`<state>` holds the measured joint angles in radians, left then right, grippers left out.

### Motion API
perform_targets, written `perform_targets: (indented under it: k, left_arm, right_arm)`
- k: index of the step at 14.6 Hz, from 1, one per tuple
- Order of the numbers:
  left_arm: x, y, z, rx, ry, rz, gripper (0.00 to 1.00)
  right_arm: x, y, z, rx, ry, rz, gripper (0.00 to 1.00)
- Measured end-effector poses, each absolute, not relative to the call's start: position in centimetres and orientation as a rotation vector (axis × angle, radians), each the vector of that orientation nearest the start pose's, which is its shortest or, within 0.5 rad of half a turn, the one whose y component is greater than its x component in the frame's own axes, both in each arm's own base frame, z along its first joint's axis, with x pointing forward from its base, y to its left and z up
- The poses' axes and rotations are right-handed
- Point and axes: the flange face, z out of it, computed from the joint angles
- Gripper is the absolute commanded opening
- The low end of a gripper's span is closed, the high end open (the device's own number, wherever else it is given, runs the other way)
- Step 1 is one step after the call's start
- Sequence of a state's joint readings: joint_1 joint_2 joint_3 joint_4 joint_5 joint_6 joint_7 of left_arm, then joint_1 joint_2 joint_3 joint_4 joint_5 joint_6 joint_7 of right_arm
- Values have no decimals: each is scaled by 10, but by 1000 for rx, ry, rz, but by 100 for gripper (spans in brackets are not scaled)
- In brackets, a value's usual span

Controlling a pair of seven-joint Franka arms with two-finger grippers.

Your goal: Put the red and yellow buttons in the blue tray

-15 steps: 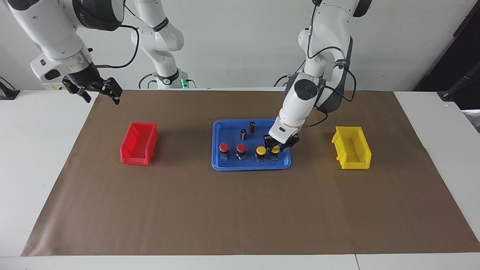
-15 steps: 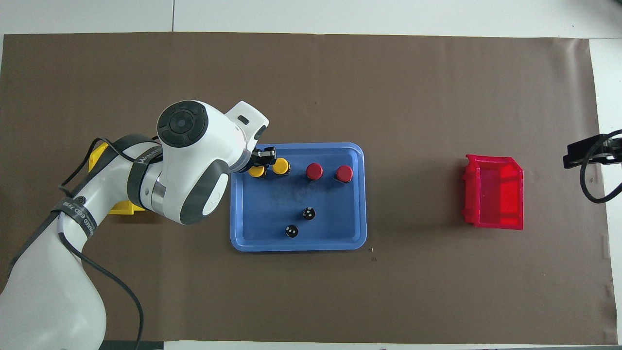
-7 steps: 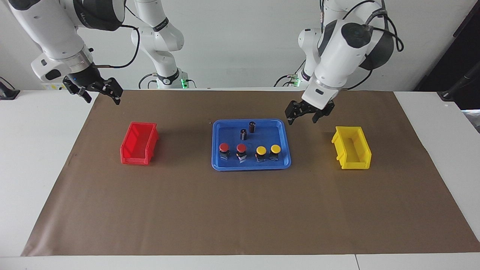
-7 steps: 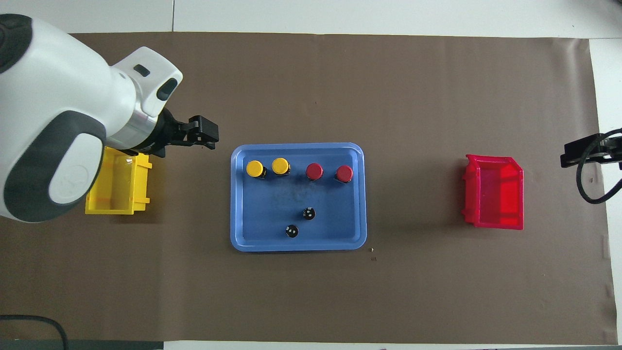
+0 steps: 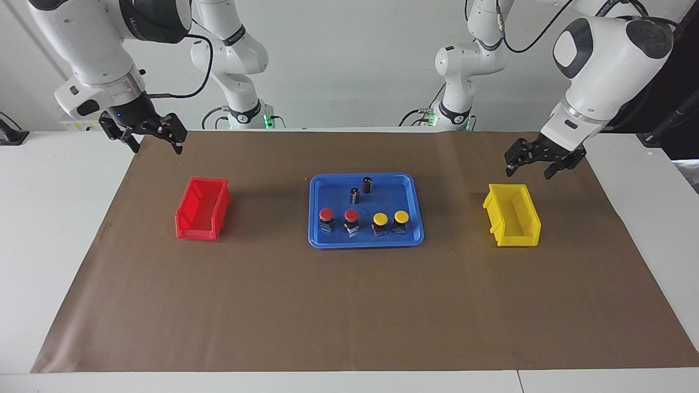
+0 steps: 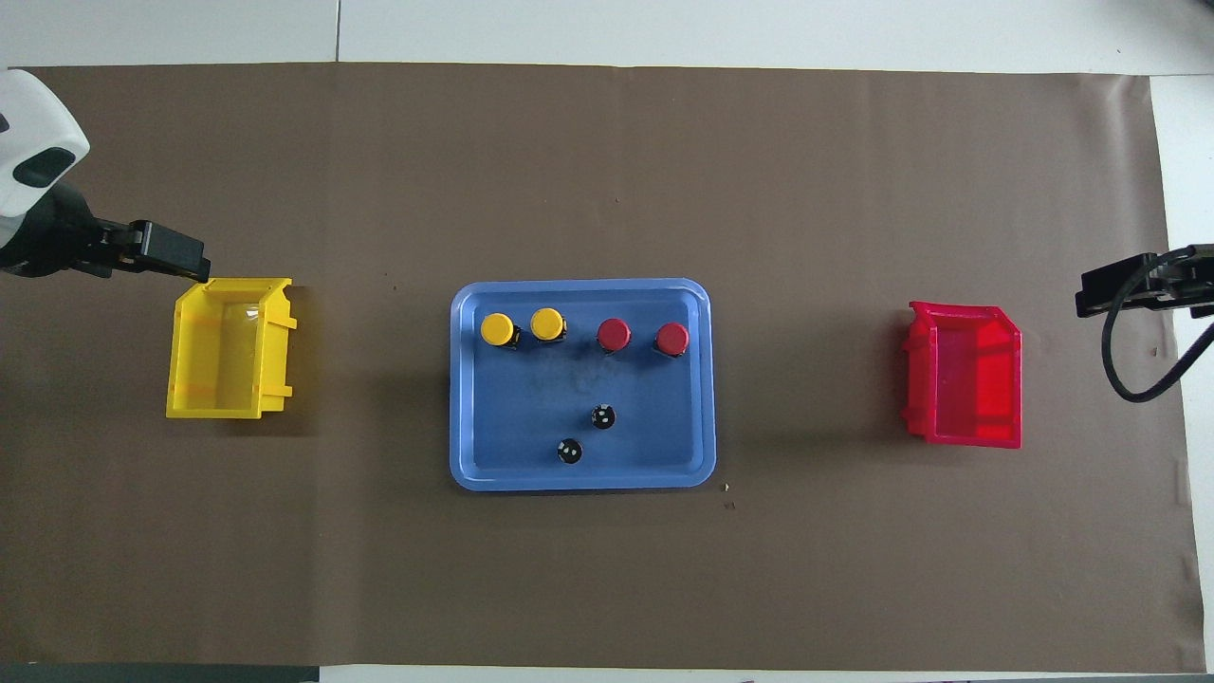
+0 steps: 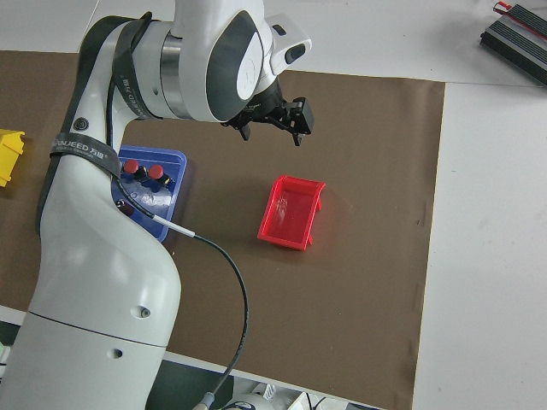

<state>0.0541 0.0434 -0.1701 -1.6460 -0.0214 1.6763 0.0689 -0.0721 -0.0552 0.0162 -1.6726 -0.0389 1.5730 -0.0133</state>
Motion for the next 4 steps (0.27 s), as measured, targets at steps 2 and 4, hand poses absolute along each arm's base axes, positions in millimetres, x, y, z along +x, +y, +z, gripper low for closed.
perform_targets:
  k: [2, 4]
  left_arm:
    - [571, -66, 574, -3147, 293, 7, 100]
    - [572, -60, 574, -3147, 277, 3, 100]
  right_arm:
    - [534, -34, 607, -3178, 66, 73, 100]
    - [534, -34, 607, -3178, 66, 73, 100]
